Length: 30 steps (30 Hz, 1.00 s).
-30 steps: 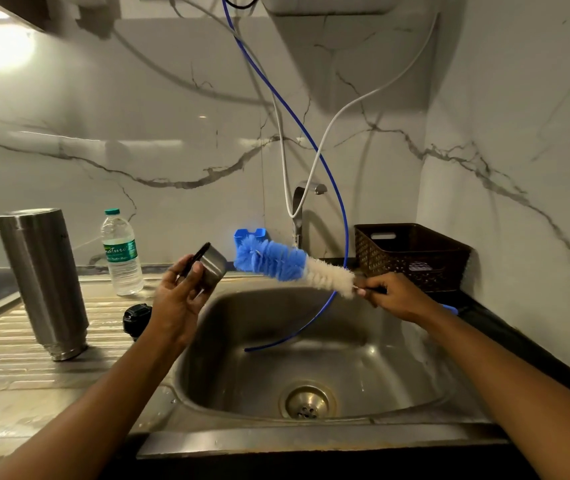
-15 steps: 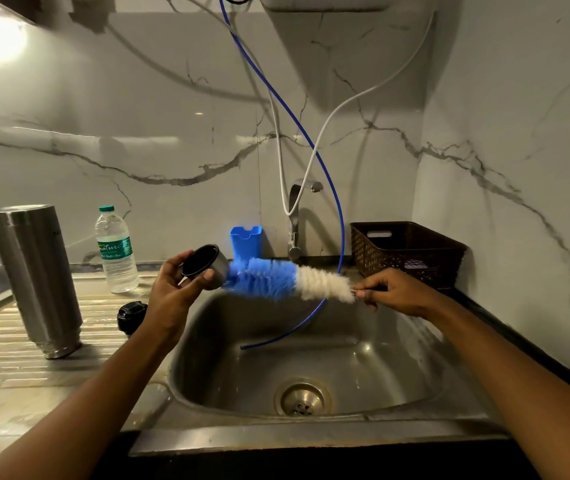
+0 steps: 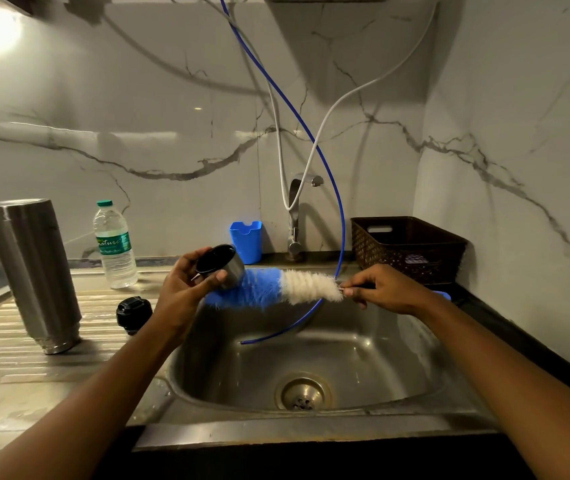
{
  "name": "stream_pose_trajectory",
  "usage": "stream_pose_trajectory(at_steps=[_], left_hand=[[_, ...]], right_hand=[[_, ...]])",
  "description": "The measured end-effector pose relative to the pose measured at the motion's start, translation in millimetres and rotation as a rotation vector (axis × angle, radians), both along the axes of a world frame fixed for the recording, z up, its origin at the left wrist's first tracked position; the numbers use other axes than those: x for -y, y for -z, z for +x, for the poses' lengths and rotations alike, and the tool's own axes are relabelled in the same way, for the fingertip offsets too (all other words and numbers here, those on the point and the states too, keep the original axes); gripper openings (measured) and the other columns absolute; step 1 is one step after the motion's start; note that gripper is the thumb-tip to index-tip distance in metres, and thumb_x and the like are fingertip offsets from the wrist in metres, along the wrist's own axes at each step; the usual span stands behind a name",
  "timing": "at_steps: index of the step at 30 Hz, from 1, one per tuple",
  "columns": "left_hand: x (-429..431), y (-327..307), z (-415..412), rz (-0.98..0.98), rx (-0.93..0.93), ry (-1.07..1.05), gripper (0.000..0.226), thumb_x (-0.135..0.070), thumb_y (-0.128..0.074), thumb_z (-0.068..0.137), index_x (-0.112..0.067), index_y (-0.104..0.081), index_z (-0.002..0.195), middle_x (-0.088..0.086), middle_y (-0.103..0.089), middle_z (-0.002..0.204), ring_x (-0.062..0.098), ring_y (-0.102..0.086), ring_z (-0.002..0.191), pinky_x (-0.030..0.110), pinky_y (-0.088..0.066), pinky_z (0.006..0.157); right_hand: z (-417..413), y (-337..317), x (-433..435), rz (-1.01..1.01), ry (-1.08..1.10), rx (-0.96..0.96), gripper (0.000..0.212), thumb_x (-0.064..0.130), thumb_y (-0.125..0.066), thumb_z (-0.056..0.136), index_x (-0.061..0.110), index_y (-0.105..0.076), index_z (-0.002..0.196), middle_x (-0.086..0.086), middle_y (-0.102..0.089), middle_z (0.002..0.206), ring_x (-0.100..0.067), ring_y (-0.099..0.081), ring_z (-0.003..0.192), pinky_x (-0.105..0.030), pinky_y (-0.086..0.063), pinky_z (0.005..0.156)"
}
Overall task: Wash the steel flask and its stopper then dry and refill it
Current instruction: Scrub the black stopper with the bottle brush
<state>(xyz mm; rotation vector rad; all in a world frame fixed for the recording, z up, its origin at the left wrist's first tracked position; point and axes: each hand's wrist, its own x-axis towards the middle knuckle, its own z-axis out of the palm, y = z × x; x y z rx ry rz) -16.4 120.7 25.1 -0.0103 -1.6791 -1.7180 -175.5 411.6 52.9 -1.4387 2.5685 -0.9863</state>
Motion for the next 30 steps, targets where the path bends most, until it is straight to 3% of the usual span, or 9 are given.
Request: stream_pose_trajectory(at_steps=[5,12,15,20,24,30], left_hand=[[5,2,4,0.001,0.018,-0.016,0.064,-0.014,-0.067,0.067,-0.014,-0.048,0.127,-0.001,-0.06,0.117,0.012,-0.059,0.104,0.019,-0.055,0.076],[7,0,5,0.024,-0.002,-0.04,0.063,-0.012,-0.069,0.066,-0.013,-0.049,0.126,-0.003,-0.062,0.113,0.009,-0.061,0.104,0.016,-0.054,0.074],[0,2,2,-0.023,0.033,-0.003,0.065,-0.014,-0.07,0.065,-0.014,-0.049,0.126,-0.005,-0.063,0.114,0.008,-0.062,0.103,0.018,-0.055,0.076],[9,-1,6,0.03,-0.003,-0.04,0.065,-0.01,-0.067,0.065,-0.011,-0.048,0.127,-0.002,-0.061,0.115,0.01,-0.059,0.106,0.016,-0.054,0.077],[1,4,3,-0.048,0.05,-0.009,0.065,-0.009,-0.068,0.064,-0.014,-0.048,0.126,-0.001,-0.06,0.118,0.011,-0.059,0.107,0.017,-0.054,0.078],[10,5,4,-0.02,0.058,-0.036,0.063,-0.006,-0.071,0.066,-0.014,-0.049,0.124,0.0,-0.061,0.116,0.01,-0.06,0.107,0.015,-0.054,0.075]], right_hand=[[-6,-4,-8,-0.017,0.045,-0.011,0.016,0.02,-0.06,0.09,0.018,-0.071,0.102,0.005,-0.065,0.064,0.002,-0.06,0.064,-0.021,-0.047,0.078],[-8,-6,-10,-0.041,0.038,0.035,0.017,0.015,-0.06,0.09,0.013,-0.071,0.102,0.008,-0.064,0.061,0.002,-0.059,0.063,-0.016,-0.045,0.073],[-1,1,0,0.024,0.001,0.021,0.013,0.02,-0.06,0.09,0.016,-0.072,0.09,0.004,-0.066,0.067,0.0,-0.061,0.068,-0.02,-0.046,0.078],[-5,-1,-6,-0.031,0.04,-0.004,0.013,0.018,-0.06,0.09,0.024,-0.07,0.096,0.007,-0.063,0.062,-0.001,-0.059,0.062,-0.02,-0.047,0.074],[0,9,5,0.018,0.009,-0.023,0.018,0.019,-0.06,0.09,0.018,-0.069,0.105,0.002,-0.065,0.069,-0.001,-0.058,0.063,-0.018,-0.047,0.071],[-5,6,-4,-0.037,0.036,0.052,0.013,0.015,-0.059,0.09,0.024,-0.069,0.094,0.012,-0.063,0.056,0.002,-0.056,0.058,-0.011,-0.046,0.066]])
